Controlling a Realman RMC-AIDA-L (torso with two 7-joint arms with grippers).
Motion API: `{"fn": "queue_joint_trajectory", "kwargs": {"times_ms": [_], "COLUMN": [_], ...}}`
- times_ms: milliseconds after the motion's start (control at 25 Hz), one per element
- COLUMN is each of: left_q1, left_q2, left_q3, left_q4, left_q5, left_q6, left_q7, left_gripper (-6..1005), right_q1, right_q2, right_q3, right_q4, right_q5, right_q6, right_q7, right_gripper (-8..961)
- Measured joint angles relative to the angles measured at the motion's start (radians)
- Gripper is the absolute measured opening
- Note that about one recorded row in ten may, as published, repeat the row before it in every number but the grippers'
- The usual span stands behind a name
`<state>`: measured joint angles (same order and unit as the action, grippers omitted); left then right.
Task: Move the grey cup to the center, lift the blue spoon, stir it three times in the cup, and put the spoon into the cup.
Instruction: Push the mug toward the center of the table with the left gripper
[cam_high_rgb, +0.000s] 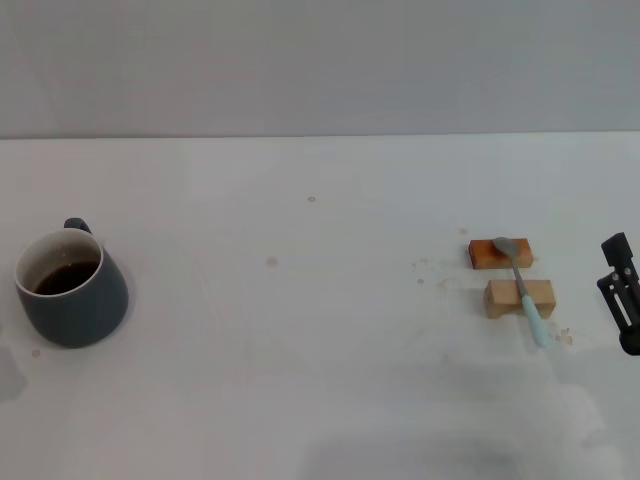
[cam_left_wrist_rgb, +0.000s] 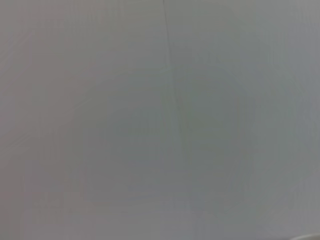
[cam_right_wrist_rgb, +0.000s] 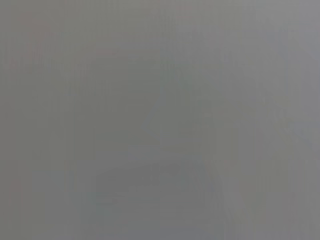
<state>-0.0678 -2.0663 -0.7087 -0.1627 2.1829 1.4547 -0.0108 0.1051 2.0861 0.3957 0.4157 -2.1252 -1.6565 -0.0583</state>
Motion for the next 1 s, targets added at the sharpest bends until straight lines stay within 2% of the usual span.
{"fn": "queue_joint_trajectory", "kwargs": {"times_ms": [440,680,920,1000], "left_q1": [-0.007,-0.074,-0.129,-0.129], "left_q2": [0.000,0.001,0.000,0.000], "left_q3": [0.000,-0.005,-0.011,-0.011], "left_q4": [0.011,0.030,0.032,0.032], "left_q5": [0.000,-0.002,-0.008,-0.008], "left_q6": [-0.010,-0.141,-0.225,-0.225], "left_q7": [0.009,0.216,0.300,0.300], "left_gripper": [-2,-2,-2,-2], "right_q1": [0.001,0.007,0.001,0.000], "right_q2": [0.000,-0.001,0.001,0.001], "right_q3": [-0.003,-0.013,-0.018,-0.018], "right_q4": [0.000,0.000,0.000,0.000], "right_q5": [-0.001,-0.001,-0.001,-0.001], "right_q6": [0.000,0.000,-0.004,-0.004], "right_q7": [0.000,0.001,0.002,0.002], "right_gripper": [719,719,720,720]}}
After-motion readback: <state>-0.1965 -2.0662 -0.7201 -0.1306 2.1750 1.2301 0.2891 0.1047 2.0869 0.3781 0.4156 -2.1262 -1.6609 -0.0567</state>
